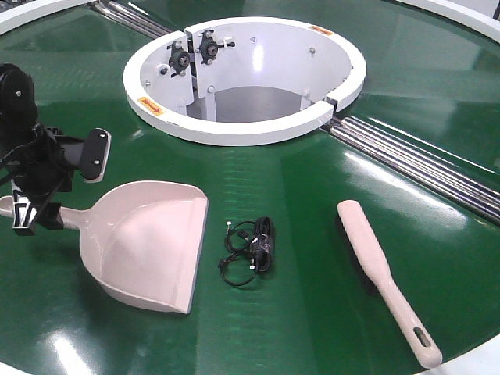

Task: Clean and inspect green conveyor with broom and dustpan
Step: 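Lower the left gripper onto the pink dustpan handle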

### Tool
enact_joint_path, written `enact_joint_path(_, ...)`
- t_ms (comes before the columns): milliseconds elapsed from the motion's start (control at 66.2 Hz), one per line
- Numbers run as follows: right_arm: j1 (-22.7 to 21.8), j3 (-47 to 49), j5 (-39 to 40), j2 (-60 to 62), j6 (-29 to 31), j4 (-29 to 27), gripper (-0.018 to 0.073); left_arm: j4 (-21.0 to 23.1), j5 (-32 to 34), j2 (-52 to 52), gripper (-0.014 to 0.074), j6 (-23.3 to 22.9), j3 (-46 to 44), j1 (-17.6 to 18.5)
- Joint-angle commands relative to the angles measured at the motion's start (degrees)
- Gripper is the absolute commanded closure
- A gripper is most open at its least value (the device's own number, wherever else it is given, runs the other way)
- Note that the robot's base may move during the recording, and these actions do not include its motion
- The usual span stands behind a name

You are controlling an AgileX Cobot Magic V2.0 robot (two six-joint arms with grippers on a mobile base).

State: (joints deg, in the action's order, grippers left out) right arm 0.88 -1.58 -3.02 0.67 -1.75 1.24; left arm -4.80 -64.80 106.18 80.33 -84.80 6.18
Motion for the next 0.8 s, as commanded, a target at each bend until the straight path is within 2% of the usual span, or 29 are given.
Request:
enact_joint_path(0, -0.13, -0.23, 4.48, 0.66, 0.02, 0.22, 0.0568, 0.13, 1.12, -2.14, 0.0115, 1.04, -1.66, 0.57)
enact_joint_path(287, -0.13, -0.23, 4.43, 0.66, 0.02, 0.22, 0.0568, -1.04, 1.26, 1.11, 0.0115, 1.35, -1.44, 2.12)
enact_joint_path(348, -0.13, -0.23, 4.43, 0.66, 0.02, 0.22, 0.0568, -2.91, 1.4, 1.93, 0.0127, 1.35, -1.44, 2.66)
enact_joint_path(438, -0.13, -0.23, 4.43, 0.66, 0.02, 0.22, 0.0568, -3.34, 0.2, 2.96, 0.0166, 0.78, -1.44, 2.66)
enact_joint_path(544, -0.13, -0.23, 4.43, 0.66, 0.02, 0.22, 0.0568, -3.76, -2.38, 3.86, 0.0254, 0.7, -1.44, 2.59)
enact_joint_path(786, -0.13, -0.23, 4.43, 0.66, 0.02, 0.22, 0.0568, -4.42, -4.05, 3.05, 0.0602, 0.7, -1.62, 2.65)
